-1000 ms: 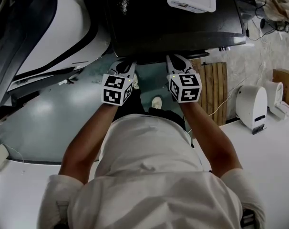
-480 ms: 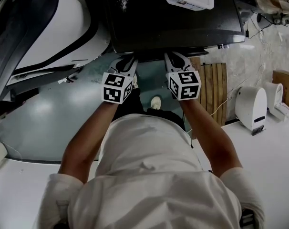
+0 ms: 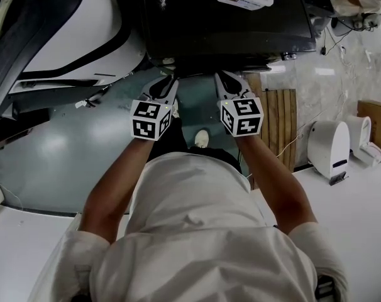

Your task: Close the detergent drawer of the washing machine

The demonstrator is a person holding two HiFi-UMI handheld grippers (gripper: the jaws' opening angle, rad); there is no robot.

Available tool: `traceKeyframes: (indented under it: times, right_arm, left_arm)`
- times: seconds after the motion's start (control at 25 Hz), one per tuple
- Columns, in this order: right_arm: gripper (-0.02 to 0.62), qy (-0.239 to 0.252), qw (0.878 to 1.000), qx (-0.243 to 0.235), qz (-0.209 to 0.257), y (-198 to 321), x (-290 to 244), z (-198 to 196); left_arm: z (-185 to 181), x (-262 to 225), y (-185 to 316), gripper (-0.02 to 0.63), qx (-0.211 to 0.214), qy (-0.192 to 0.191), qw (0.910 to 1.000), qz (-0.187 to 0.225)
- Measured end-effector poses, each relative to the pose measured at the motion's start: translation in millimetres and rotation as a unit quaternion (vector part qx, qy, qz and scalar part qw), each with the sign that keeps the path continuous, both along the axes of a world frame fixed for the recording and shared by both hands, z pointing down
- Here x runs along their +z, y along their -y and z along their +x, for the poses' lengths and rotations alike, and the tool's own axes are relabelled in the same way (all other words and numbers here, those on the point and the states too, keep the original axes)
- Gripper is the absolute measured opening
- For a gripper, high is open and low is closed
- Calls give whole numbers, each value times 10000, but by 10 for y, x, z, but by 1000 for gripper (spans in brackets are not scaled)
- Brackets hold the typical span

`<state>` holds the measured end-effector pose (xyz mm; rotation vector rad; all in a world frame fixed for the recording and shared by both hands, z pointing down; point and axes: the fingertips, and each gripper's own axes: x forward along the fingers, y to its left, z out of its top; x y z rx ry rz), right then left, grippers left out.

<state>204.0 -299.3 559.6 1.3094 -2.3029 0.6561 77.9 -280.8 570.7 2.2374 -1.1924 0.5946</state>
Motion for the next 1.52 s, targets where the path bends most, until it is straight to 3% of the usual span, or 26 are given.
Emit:
traceKeyframes:
  times: [0.44, 0.72, 1.04, 1.52]
  right_arm:
    - [17, 106, 9985, -441, 311, -611, -306, 10]
    - [17, 272, 9956, -768, 462, -1031, -624, 3]
    - [16, 443, 9900, -1170, 650, -1538, -1085, -40]
    - [15, 555, 9886, -1132, 824, -1969, -1358, 168]
  left_arm:
    - [47, -314, -634, 61, -295, -226, 9989, 283]
    - [107, -688, -1042, 22, -344, -540, 9967, 496]
    - [242, -1241, -1543, 3, -14, -824, 9941, 712]
    - [258, -1530, -2004, 0, 280, -922, 9920, 820]
